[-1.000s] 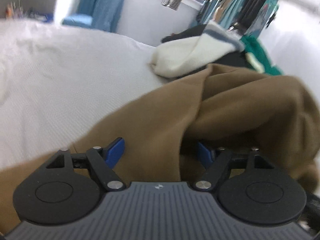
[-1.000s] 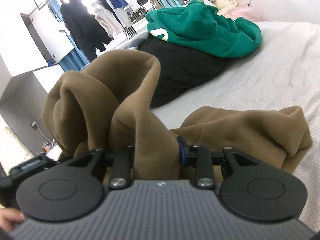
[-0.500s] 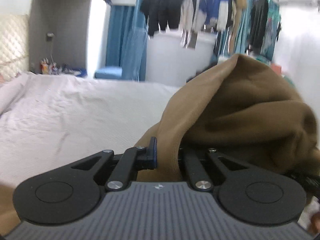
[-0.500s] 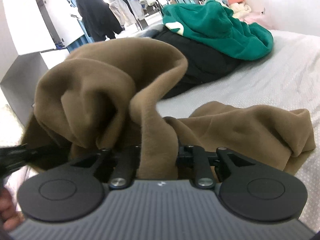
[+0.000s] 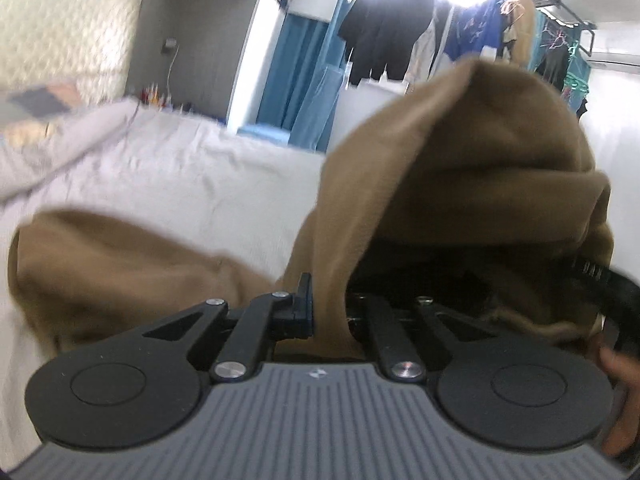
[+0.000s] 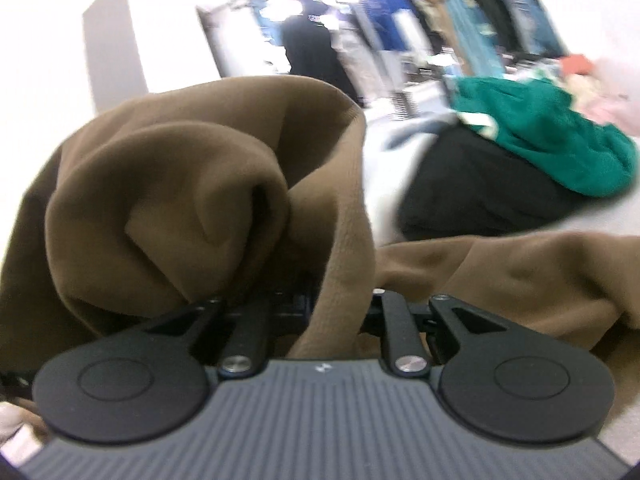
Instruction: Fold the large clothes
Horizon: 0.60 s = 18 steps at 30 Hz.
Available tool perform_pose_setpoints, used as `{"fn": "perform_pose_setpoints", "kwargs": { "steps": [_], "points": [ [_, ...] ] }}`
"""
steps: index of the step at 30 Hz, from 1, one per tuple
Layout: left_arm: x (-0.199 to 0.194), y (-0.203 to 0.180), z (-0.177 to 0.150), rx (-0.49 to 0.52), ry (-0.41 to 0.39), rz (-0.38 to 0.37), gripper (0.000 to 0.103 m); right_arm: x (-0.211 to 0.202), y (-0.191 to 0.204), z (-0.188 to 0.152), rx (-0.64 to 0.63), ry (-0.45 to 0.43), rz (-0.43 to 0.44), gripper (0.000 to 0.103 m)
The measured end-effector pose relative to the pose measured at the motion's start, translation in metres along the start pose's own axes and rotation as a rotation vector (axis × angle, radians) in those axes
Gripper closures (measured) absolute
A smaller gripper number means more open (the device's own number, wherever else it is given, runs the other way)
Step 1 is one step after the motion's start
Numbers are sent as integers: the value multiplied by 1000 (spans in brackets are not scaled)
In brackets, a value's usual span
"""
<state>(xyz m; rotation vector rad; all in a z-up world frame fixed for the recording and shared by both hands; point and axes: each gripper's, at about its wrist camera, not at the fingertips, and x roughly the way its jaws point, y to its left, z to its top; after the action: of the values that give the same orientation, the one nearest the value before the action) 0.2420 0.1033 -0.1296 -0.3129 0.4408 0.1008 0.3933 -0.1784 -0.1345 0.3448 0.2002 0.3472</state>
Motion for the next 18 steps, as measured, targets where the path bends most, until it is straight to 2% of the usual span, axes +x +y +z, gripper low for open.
{"fn": "perform_pose_setpoints", "kwargs": {
  "steps": [4, 6, 11, 12, 13, 15, 18],
  "points": [
    [7, 12, -26, 9, 28, 5, 95, -1, 11, -6, -39, 78, -13, 85],
    [10, 14, -29, -32, 64, -17, 96, -1, 15, -10, -71, 128, -59, 85],
    [13, 17, -31, -37, 100, -25, 95, -19, 17, -6, -36, 191, -130, 79],
    [14, 21, -33, -63, 119, -32, 95, -27, 18, -4, -30, 187, -155, 71],
    [19, 21, -30, -86, 137, -39, 95, -34, 21, -2, -28, 165, -167, 59],
    [18, 28, -31, -125, 150, -56, 94, -47, 24, 1, -38, 136, -203, 58],
    [19, 32, -32, -130, 154, -61, 89, -59, 31, 8, -61, 73, -216, 58]
  ]
}}
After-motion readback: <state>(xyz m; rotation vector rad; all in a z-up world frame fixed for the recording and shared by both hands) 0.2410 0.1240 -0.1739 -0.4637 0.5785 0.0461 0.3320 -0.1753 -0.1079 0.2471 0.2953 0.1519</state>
